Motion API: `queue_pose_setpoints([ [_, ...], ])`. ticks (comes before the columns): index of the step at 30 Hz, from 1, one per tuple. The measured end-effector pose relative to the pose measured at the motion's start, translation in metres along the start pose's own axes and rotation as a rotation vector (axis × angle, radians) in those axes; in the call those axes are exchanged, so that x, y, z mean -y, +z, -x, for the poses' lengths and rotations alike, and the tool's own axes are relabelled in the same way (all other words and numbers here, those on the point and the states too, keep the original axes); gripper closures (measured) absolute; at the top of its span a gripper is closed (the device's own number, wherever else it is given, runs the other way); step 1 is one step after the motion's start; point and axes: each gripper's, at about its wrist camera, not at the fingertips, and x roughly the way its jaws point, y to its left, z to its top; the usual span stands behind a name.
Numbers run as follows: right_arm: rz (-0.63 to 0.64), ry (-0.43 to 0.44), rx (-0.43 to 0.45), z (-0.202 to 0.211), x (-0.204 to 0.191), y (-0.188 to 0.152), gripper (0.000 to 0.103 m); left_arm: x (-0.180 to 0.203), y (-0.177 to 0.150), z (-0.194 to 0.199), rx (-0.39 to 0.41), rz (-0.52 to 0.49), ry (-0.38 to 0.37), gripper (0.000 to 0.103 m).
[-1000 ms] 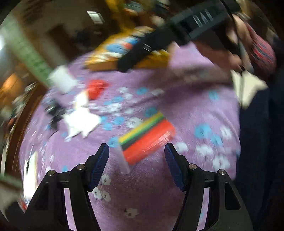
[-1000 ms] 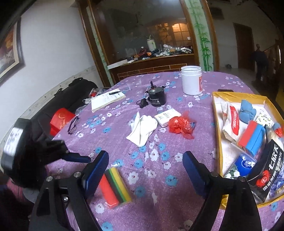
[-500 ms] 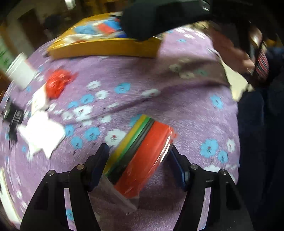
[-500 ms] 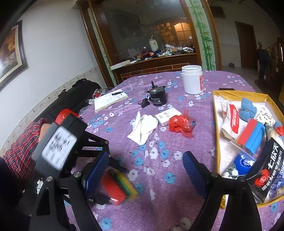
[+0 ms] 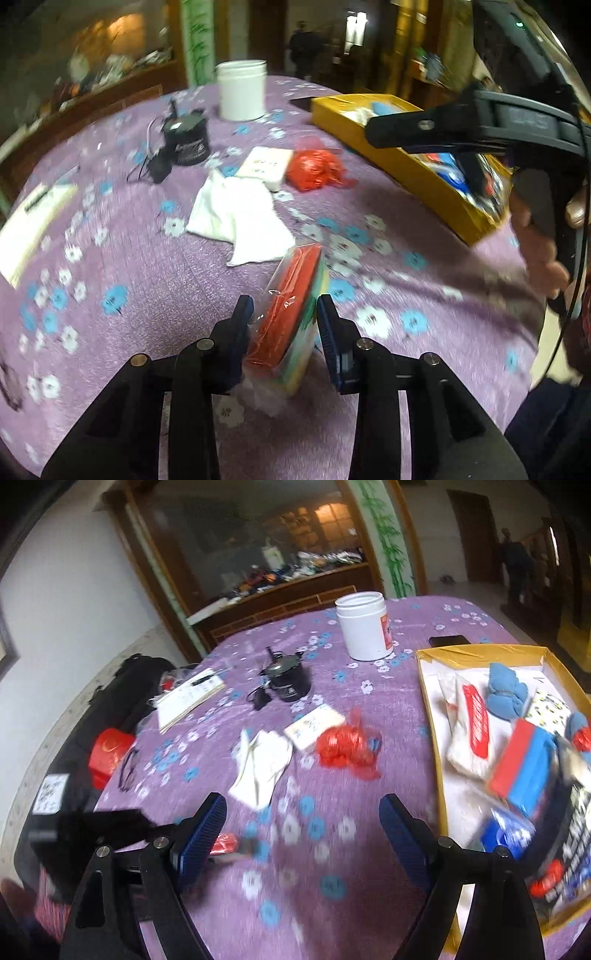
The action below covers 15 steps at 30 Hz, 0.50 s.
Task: Organize soft objects
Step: 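Grasp the red plastic bag with the right gripper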
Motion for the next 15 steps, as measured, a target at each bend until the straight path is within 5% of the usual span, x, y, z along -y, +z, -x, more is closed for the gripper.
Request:
queue_pose_setpoints([
  [5,-0.027,-0.116,-0.075,-0.051,0.004,0.028,0.016,-0.001,0.000,-0.003,0.005,0.020,0.010,0.069],
  [9,-0.043,-0.204,-0.132,-0.085,0.013,0.036,0.016,-0.005,-0.002,-0.006,-0.002,0.030,0.007,0.051],
  [11,-0.051,-0.225,-0.145,-0.098,0.017,0.034,0.016,-0.006,-0.005,-0.008,-0.003,0.037,-0.009,0.053],
  [12,-0.048,-0.246,-0.150,-0.102,0.018,0.032,0.018,-0.006,-0.006,-0.008,0.008,0.040,-0.010,0.063],
  [14,0.010,-0.305,-0.125,-0.101,0.011,0.029,0.039,-0.003,-0.006,-0.007,0.016,0.034,-0.025,0.083],
  [15,0.024,-0.287,-0.119,-0.100,0.010,0.027,0.069,-0.002,-0.006,-0.007,0.020,0.034,-0.025,0.088],
])
